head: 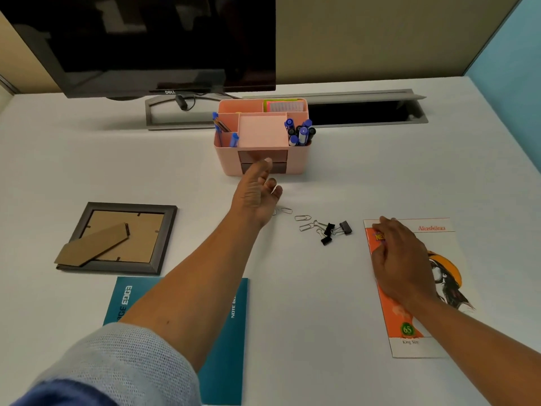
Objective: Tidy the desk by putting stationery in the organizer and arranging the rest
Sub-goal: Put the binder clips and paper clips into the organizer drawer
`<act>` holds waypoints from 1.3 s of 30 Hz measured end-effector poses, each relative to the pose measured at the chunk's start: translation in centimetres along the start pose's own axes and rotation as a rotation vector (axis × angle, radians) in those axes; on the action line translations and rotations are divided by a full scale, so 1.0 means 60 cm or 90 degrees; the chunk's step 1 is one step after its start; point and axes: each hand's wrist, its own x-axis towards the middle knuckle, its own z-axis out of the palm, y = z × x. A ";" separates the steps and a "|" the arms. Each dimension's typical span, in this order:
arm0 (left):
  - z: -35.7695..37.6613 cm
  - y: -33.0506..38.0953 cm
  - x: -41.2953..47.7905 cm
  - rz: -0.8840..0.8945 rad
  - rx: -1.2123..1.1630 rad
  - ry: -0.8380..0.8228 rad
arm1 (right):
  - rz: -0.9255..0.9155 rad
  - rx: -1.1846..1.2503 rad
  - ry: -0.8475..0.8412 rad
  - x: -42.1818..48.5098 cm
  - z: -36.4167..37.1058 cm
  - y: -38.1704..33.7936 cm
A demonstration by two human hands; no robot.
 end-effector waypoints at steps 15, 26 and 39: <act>0.006 -0.016 0.013 -0.024 -0.108 -0.003 | 0.006 0.010 0.005 0.000 0.002 0.000; -0.005 -0.039 -0.014 -0.075 -0.077 0.049 | 0.000 0.011 0.011 0.000 0.003 0.002; -0.019 -0.040 -0.007 -0.061 0.030 0.112 | 0.005 0.006 0.006 0.000 0.004 0.004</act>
